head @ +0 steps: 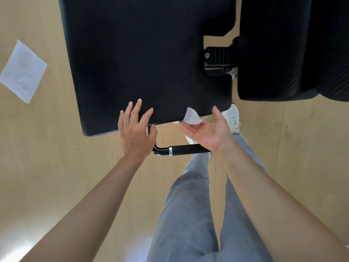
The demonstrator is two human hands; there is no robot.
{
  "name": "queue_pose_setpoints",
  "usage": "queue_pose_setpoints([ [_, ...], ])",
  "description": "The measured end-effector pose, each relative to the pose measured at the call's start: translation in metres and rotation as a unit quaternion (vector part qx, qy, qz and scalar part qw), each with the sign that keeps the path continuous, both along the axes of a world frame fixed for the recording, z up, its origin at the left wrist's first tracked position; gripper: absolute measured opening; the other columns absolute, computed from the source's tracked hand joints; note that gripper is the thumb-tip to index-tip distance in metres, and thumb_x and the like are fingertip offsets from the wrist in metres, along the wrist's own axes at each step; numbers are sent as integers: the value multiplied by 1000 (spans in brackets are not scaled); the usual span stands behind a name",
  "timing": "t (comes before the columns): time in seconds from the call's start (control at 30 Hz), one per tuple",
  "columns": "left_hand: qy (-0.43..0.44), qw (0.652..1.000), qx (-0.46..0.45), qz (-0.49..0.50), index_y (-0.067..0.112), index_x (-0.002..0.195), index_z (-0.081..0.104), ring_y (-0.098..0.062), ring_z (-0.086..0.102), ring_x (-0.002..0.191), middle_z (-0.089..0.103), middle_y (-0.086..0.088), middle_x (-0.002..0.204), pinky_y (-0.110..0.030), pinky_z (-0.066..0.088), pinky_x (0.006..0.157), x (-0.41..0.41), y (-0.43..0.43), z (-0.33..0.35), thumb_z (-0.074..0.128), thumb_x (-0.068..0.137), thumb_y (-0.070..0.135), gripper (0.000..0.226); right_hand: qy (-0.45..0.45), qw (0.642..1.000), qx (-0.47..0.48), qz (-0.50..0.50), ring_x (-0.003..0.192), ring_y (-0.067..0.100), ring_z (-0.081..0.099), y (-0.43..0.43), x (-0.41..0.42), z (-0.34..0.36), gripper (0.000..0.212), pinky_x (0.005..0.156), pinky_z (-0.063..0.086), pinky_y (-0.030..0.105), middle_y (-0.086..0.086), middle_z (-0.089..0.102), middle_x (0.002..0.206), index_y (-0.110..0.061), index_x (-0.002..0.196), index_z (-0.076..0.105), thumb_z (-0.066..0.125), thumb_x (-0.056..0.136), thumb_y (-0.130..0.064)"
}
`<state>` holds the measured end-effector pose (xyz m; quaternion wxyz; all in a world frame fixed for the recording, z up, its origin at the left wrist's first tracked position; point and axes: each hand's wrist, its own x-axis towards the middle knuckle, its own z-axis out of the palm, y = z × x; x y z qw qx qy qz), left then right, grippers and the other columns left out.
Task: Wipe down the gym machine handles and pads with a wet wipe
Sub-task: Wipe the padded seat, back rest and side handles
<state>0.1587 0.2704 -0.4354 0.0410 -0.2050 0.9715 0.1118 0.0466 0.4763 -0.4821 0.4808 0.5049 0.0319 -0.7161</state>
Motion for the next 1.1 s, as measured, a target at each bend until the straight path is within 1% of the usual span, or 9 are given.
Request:
queue_pose_setpoints([
  [0.07,16,999,32,37,15,129,68,-29,40,145,53,-8,149,-47,32,119,2,4,4,63,90,16,39,2,1000,-18,25,131,52,51,-15,5,4,82,118,33,58,32,54,140,5,144,45,57,95,-61],
  [0.23,61,966,135,212,17,98,69,-17,58,93,60,8,98,-43,51,81,8,15,23,60,88,12,14,20,993,-61,97,131,48,53,-47,16,16,82,118,35,55,30,56,139,5,142,47,59,93,-59],
  [0.37,-35,879,247,406,19,77,67,-15,63,78,68,11,74,-42,53,83,3,22,34,62,86,25,12,71,986,-39,144,132,43,54,-49,14,24,59,113,42,50,25,55,141,8,134,53,69,93,-30],
  [0.43,-72,809,331,480,15,73,68,-18,63,74,71,6,75,-43,57,81,-5,24,34,66,83,31,19,128,972,-14,196,131,41,56,-49,14,25,30,111,46,48,25,59,133,4,120,59,63,93,-9],
  [0.5,-84,714,431,546,11,83,74,-21,64,74,75,-5,85,-37,58,77,-15,27,30,71,88,29,18,154,959,14,238,125,38,62,-51,14,24,25,109,48,44,23,64,131,4,119,60,55,94,2],
  [0.67,-77,573,536,616,4,108,74,-18,75,89,79,-9,102,-24,61,78,-28,25,14,76,90,14,21,125,954,88,256,95,30,70,-57,11,23,19,90,58,35,24,71,114,5,114,61,51,102,-5],
  [0.87,-60,459,580,671,0,110,70,-23,77,85,79,-14,97,-26,63,72,-30,23,11,70,95,7,17,81,946,196,245,91,28,69,-48,4,16,24,69,63,30,22,67,113,6,120,60,62,96,4],
  [0.97,-37,400,596,696,-5,111,67,-30,78,86,77,-20,100,-33,65,75,-31,18,17,67,97,6,18,77,944,203,247,95,29,70,-46,1,15,19,76,63,30,23,68,114,8,112,62,61,94,11],
  [1.1,-4,367,588,721,-9,114,64,-34,77,85,75,-24,107,-38,65,76,-28,6,25,63,99,3,20,70,940,223,248,107,34,69,-64,8,15,16,84,62,35,22,67,113,8,106,63,63,91,14],
])
